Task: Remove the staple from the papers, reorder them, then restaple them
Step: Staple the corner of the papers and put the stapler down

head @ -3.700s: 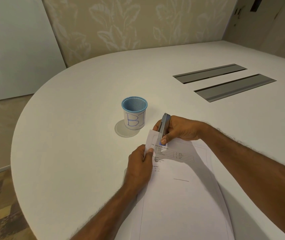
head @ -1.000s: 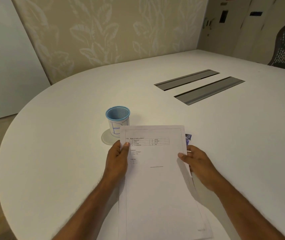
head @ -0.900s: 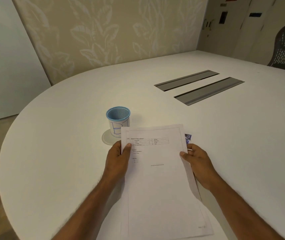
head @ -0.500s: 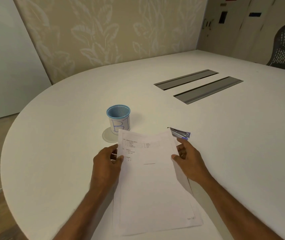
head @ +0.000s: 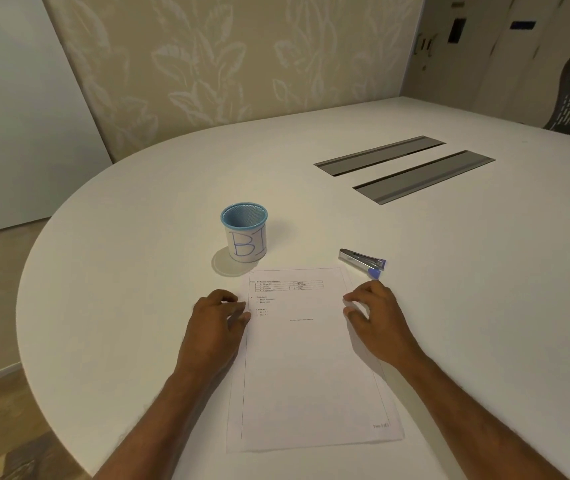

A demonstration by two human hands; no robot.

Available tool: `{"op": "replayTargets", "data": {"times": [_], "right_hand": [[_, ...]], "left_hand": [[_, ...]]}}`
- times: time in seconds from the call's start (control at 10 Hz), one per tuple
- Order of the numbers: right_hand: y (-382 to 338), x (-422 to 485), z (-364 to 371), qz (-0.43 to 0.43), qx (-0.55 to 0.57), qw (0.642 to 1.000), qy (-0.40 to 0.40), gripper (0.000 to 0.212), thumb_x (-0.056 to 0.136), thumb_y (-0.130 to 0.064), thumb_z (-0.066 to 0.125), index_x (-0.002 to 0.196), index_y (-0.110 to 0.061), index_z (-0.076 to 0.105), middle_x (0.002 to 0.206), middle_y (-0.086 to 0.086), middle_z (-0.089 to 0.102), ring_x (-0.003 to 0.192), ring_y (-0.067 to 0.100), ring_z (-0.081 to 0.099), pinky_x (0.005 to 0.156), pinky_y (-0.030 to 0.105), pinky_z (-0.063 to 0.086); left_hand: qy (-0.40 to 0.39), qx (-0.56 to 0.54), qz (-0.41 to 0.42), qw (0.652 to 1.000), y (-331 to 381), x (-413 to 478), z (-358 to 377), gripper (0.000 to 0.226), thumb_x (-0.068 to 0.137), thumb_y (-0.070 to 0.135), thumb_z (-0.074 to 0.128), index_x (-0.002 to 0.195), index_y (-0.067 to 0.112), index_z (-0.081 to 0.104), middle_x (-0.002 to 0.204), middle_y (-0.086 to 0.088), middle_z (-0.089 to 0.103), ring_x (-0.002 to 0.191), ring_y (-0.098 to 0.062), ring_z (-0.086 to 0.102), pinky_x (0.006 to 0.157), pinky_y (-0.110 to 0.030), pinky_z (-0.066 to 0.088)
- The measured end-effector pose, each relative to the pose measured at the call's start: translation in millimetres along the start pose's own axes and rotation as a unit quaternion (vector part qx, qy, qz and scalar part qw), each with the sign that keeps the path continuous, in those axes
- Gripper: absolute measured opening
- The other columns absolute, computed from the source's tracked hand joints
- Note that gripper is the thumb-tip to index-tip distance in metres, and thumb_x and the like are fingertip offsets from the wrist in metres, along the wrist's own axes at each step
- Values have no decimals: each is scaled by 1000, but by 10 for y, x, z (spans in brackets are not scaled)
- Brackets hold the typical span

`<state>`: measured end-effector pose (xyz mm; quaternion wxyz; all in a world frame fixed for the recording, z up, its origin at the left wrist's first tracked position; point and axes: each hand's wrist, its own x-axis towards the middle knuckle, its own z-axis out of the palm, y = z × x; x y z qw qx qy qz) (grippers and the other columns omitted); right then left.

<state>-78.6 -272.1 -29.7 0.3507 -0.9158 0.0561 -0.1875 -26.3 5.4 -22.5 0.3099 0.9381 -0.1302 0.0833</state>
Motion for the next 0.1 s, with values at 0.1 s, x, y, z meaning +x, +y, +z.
{"op": "replayTargets", "data": {"times": [0.1], "right_hand": [[-5, 3, 18, 11, 14, 1000, 4, 23, 85, -12, 68, 107, -6, 69, 111, 9, 64, 101, 21, 57, 87, 22, 43]], "left_hand": [[3, -8, -2, 1000, -28, 15, 13, 26, 89, 22, 67, 109, 8, 75, 113, -4, 66, 106, -25, 59, 90, -30, 45]]}}
